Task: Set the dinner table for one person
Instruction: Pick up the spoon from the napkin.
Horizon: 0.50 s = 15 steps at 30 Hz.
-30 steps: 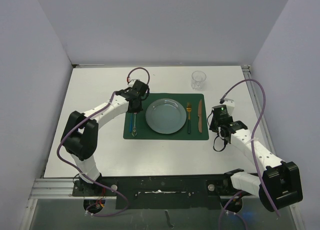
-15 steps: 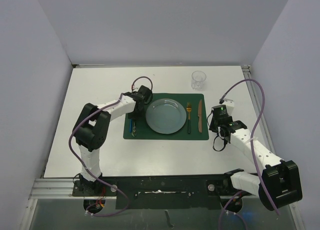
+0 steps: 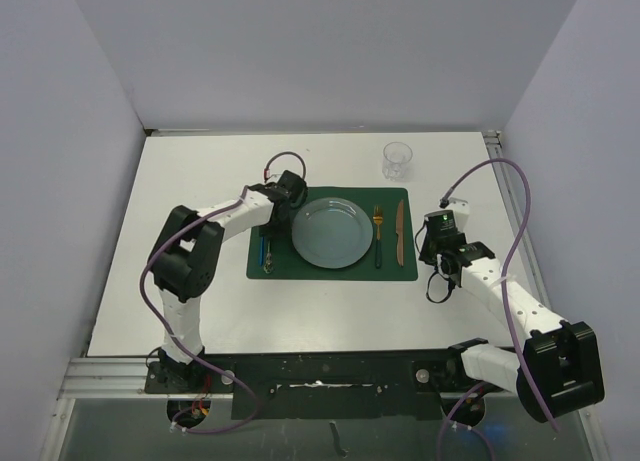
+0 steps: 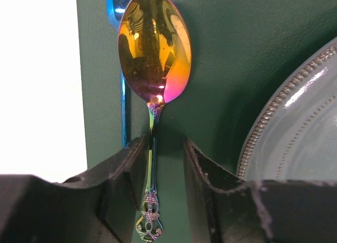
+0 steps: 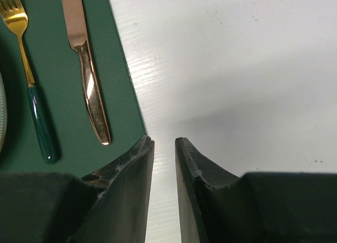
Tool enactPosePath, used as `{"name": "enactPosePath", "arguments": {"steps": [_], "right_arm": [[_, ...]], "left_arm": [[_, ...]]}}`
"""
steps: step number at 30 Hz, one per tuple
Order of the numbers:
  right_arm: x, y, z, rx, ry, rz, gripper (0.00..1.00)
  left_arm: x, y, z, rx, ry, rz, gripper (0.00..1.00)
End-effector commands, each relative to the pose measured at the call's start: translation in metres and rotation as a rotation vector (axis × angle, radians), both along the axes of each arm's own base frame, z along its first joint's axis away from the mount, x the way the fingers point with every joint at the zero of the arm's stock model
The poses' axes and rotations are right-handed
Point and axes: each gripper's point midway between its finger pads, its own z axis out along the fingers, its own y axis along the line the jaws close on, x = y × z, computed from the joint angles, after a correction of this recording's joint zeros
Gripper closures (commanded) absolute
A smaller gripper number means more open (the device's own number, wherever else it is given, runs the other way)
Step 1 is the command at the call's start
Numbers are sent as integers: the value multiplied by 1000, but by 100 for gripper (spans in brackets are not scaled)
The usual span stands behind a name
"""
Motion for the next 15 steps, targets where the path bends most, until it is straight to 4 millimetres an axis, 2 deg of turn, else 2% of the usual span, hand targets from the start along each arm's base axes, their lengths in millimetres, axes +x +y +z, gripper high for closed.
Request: {"name": "enactPosePath", "arguments": {"steps": [1,5,11,15], "right_arm": [[7,-6,7,-13,-45,-14,75],[6,-7,7,-13,-46,-16,75],[6,-8,8,-11,-49,-19,75],[7,-7,9,-10,-50,-18,75]], "left_arm": [[20,-9,6,-17,-64,21,74],[16,-9,-4,-18,-45,22,88],[8,-6,-15,-10,-13,21,90],[2,-4,-23,-6,9,11,95]]}}
